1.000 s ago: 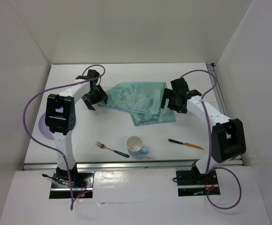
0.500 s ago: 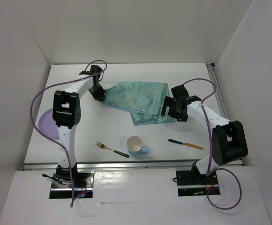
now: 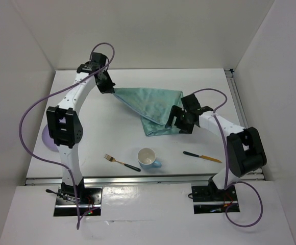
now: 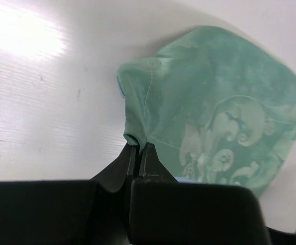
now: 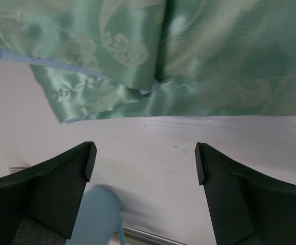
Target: Set the dinner table for one person
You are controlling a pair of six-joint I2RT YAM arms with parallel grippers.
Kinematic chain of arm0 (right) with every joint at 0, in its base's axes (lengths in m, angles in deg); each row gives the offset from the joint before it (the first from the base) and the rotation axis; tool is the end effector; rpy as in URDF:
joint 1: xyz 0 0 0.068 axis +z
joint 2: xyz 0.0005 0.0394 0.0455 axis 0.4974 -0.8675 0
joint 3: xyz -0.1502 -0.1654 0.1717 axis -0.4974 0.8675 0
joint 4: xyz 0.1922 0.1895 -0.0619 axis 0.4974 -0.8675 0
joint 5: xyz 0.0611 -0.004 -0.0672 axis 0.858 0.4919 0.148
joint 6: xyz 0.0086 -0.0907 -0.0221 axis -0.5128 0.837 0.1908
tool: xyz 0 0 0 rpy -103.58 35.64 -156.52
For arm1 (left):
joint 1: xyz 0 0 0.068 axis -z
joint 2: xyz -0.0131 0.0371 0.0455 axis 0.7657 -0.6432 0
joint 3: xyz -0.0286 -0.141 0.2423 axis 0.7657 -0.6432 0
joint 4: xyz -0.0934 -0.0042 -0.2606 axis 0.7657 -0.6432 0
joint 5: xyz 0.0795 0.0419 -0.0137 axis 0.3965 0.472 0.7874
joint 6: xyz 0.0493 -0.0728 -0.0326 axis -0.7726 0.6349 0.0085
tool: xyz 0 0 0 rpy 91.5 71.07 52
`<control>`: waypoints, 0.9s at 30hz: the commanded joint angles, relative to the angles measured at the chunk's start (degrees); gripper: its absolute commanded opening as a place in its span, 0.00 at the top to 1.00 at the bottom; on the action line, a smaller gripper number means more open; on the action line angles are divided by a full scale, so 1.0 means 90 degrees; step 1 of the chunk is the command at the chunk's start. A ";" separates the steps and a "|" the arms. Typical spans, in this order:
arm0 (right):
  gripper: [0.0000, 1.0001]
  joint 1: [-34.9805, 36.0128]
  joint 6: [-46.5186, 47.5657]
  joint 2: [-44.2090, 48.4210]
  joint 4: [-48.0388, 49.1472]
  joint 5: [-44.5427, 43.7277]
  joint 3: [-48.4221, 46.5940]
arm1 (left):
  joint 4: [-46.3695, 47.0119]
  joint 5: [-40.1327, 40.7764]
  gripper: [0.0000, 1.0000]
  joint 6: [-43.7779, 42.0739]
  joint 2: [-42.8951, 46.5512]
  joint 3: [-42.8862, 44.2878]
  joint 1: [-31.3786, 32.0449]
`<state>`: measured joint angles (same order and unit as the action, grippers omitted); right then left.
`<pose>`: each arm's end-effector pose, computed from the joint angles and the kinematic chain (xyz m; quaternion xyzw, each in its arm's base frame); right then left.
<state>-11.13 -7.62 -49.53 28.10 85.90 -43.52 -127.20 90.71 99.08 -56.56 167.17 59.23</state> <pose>0.3246 0.1208 0.1618 0.1235 0.9549 0.1723 0.2078 0.5042 -0.0800 0.2557 -0.2731 0.9127 -0.1204 0.2790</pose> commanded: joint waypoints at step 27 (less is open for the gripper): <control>0.21 -0.0291 0.0237 -0.1273 -0.0541 -0.1433 -0.1511 | -0.0674 -0.0771 1.00 -0.0450 0.0246 0.1686 0.0095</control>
<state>-13.01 -7.95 -59.73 27.60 79.17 -55.21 -133.17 85.11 96.44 -55.56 178.88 60.23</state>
